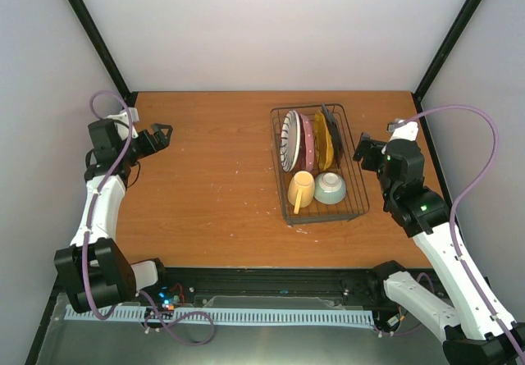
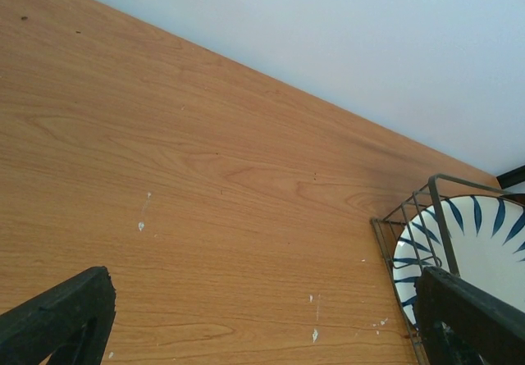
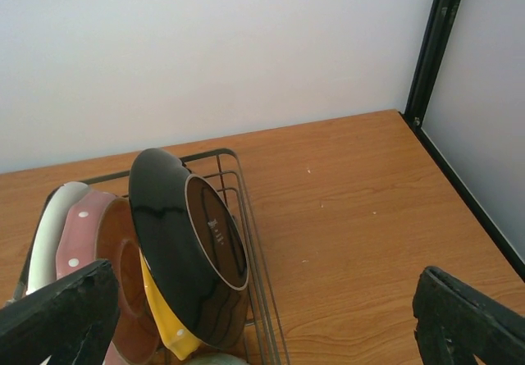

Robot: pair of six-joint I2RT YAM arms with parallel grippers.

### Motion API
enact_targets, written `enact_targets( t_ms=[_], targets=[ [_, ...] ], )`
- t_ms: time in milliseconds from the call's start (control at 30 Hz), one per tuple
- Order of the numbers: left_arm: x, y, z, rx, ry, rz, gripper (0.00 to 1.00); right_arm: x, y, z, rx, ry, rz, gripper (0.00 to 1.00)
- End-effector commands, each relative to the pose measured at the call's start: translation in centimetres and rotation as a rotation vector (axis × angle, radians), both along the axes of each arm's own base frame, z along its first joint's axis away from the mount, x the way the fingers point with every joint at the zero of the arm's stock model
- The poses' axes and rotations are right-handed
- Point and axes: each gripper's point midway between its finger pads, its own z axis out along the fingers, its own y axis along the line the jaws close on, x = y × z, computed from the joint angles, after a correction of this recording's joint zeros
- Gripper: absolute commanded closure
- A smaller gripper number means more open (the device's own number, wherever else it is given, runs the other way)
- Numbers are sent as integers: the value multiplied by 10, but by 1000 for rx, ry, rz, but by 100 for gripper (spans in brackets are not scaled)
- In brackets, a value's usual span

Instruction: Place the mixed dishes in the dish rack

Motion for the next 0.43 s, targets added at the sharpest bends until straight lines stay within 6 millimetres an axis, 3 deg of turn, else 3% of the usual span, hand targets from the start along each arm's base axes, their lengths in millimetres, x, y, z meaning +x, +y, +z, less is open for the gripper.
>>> enact_targets(
  t_ms=[0, 267, 400],
  targets=[
    [8, 5, 11, 12, -35, 13, 0, -2, -9, 3, 9, -29, -53, 4],
    [14, 14, 5, 46, -24, 47, 0, 1, -10, 3, 7, -41, -65, 4],
    [23, 19, 14, 62, -51, 67, 0, 2, -9, 2, 32, -57, -66, 0]
  ],
)
